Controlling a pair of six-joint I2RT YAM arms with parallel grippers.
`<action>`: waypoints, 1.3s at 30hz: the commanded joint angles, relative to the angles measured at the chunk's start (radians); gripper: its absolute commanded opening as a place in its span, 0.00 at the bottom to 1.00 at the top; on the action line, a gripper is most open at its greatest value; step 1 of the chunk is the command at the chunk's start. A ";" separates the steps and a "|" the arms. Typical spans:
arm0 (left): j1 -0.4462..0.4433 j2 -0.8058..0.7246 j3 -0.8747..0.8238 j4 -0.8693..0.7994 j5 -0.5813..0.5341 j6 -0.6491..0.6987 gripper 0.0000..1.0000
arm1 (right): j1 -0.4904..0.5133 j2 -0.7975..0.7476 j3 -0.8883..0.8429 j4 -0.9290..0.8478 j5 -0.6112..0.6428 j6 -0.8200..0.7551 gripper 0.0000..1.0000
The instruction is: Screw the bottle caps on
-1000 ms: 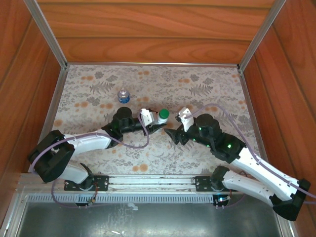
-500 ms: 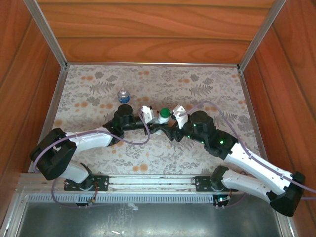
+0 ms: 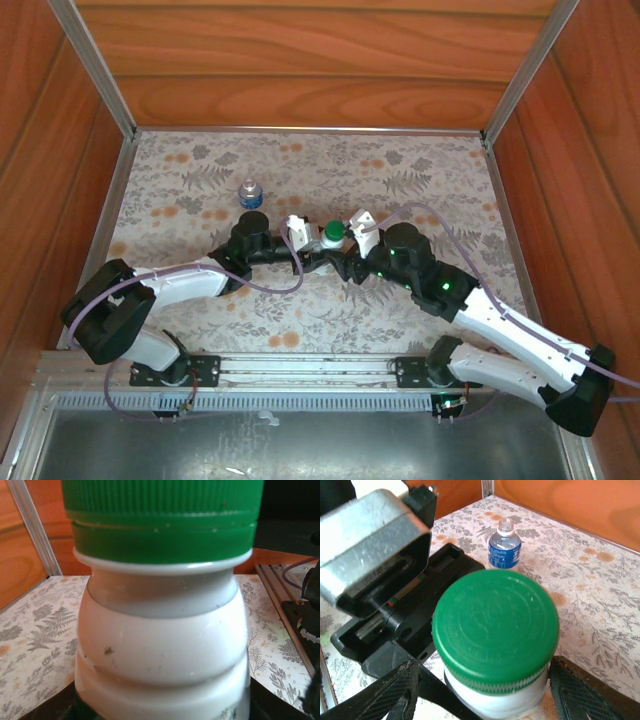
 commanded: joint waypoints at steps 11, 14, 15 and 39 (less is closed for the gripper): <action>-0.007 0.009 0.016 0.017 0.065 0.005 0.52 | 0.001 0.080 -0.005 0.154 0.062 0.178 0.61; -0.006 0.013 0.013 0.018 0.061 0.008 0.52 | 0.001 0.087 -0.017 0.169 0.051 0.187 0.52; -0.005 0.015 0.012 0.018 0.061 0.009 0.52 | 0.001 0.087 -0.019 0.173 0.048 0.189 0.49; 0.003 0.044 0.019 0.018 0.075 -0.048 0.92 | 0.001 0.088 -0.028 0.167 0.051 0.160 0.22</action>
